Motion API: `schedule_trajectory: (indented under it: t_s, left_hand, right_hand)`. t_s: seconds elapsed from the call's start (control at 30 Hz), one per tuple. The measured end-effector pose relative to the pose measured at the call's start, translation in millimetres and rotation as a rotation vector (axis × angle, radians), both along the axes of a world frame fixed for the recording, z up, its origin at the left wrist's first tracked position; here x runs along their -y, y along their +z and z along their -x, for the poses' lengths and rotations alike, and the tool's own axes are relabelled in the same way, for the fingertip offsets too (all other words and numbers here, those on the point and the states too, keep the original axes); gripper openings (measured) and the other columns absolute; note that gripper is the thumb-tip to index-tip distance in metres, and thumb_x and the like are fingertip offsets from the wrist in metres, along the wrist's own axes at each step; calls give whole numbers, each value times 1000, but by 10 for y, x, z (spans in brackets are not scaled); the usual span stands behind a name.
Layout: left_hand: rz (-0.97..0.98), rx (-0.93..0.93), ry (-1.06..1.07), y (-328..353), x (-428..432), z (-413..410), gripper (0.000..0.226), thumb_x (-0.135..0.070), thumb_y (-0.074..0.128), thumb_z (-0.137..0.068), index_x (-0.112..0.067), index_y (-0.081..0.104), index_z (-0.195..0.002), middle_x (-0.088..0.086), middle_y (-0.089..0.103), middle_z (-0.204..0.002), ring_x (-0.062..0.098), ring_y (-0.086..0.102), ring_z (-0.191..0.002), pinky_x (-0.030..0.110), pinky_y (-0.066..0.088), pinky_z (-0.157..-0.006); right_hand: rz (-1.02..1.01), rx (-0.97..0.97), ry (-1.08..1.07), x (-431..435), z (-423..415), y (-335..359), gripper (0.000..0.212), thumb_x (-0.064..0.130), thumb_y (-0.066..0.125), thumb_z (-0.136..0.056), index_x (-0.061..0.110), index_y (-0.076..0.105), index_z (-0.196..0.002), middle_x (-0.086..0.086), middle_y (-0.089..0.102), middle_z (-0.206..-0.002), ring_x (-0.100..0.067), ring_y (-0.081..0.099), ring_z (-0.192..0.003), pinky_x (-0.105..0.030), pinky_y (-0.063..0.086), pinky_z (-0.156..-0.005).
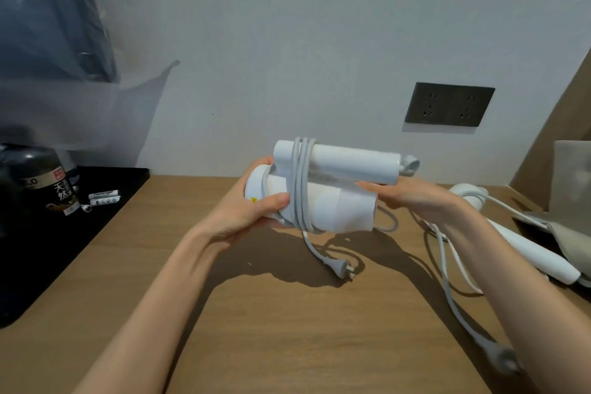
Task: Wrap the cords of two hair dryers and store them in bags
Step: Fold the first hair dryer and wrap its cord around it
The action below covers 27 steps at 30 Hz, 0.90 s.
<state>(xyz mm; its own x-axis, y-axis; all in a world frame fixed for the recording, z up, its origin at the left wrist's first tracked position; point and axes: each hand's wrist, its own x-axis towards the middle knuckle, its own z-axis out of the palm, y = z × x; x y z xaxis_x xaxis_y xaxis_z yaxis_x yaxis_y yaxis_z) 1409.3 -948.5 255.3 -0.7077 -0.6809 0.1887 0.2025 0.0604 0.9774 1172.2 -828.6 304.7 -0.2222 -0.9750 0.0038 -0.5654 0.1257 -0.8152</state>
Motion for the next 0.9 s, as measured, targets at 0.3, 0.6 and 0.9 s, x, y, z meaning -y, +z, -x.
schedule_trajectory:
  t_s: [0.3,0.6,0.9]
  left_hand:
    - [216,153,-27,66,-146,-10,66,-31,82,-51,-37,57,-111,-5,64,-105,10,65,-90,24,55,-69]
    - [225,189,-6,46,-109,-20,57,-16,84,-60,-27,58,-110,-4,65,-97,11,65,-82,30,57,-67]
    - [183,195,49,27,-63,-21,55,-10,85,-64,-25,58,-110,1,63,-100,9,66,-80,31,58,-65]
  right_hand:
    - [-57,-190,-24,46,0,187,51,42,68,-82,-9,67,-93,-30,63,-95,-20,54,-75,-27,41,-63]
    - [11,-364,22,97,-173,291,24,45,65,-85,27,75,-73,-19,70,-91,-37,61,-89,-34,44,-67]
    - [80,-598,5,96,-350,357,30,42,61,-87,18,78,-86,-8,73,-88,-27,64,-86,-46,54,-73]
